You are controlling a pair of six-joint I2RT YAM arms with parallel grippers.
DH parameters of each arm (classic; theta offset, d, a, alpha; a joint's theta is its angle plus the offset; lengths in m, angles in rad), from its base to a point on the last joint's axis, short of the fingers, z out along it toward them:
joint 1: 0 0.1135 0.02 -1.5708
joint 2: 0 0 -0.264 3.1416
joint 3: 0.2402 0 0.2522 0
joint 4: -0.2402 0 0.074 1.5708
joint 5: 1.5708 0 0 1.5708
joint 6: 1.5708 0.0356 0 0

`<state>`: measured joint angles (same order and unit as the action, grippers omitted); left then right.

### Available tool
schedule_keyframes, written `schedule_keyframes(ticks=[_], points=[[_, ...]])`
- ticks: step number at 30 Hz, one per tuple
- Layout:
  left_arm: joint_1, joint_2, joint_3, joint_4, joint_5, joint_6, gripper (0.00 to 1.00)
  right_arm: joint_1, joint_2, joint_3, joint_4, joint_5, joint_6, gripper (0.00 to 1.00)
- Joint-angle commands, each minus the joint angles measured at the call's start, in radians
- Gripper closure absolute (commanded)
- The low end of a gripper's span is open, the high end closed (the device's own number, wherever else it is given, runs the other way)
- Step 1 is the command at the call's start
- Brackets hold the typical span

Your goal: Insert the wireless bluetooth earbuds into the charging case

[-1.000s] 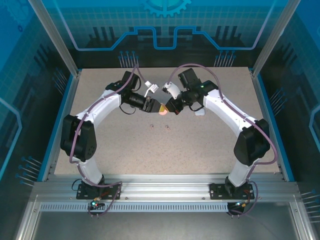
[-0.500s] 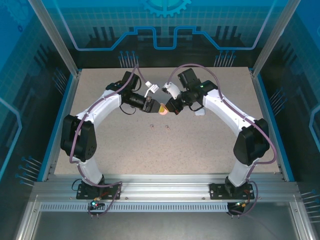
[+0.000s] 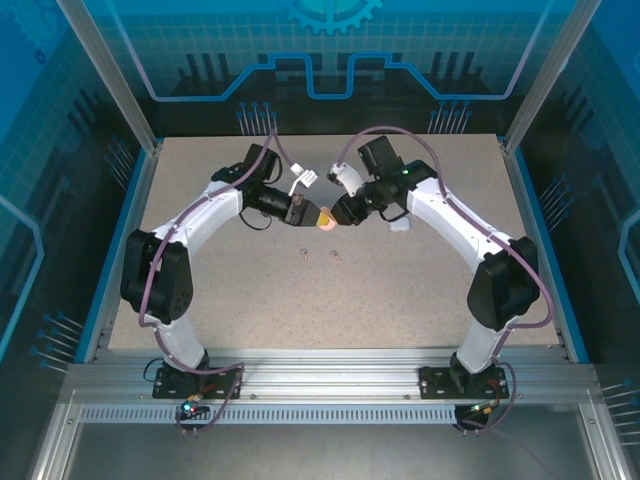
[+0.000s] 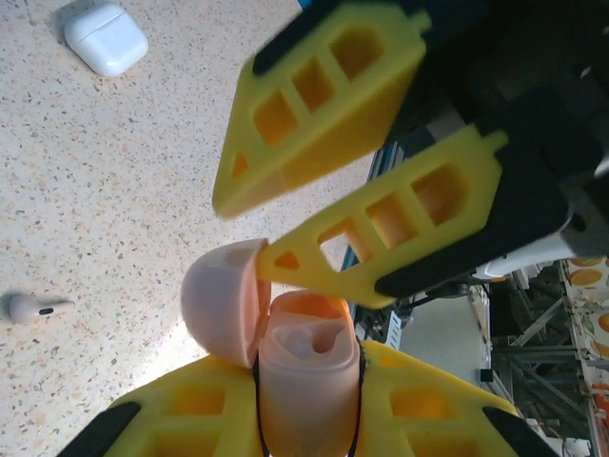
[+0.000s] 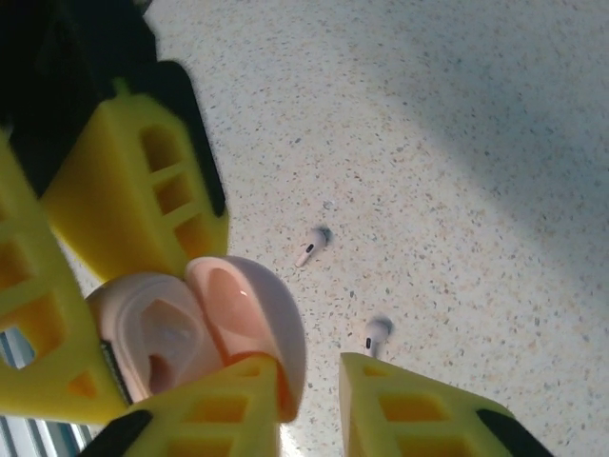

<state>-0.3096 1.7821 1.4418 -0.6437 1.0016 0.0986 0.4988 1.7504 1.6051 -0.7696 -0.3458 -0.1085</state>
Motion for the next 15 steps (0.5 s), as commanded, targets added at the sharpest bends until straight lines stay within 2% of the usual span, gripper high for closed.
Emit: schedule_keyframes(ticks=[1,7,10,15], points=[[-0.002,-0.049,-0.062,0.048,-0.009,-0.025,1.00,-0.040,-0.083,0.011,0.043,-0.046,0.056,0.67],[0.016,-0.134,-0.163,0.211,-0.107,-0.112,1.00,-0.108,-0.232,-0.073,0.056,-0.105,0.141,0.48],[0.022,-0.204,-0.224,0.324,-0.186,-0.163,1.00,-0.115,-0.279,-0.120,0.054,-0.067,0.211,0.40],[0.024,-0.341,-0.357,0.556,-0.341,-0.225,1.00,-0.084,-0.271,-0.180,0.053,0.036,0.338,0.39]])
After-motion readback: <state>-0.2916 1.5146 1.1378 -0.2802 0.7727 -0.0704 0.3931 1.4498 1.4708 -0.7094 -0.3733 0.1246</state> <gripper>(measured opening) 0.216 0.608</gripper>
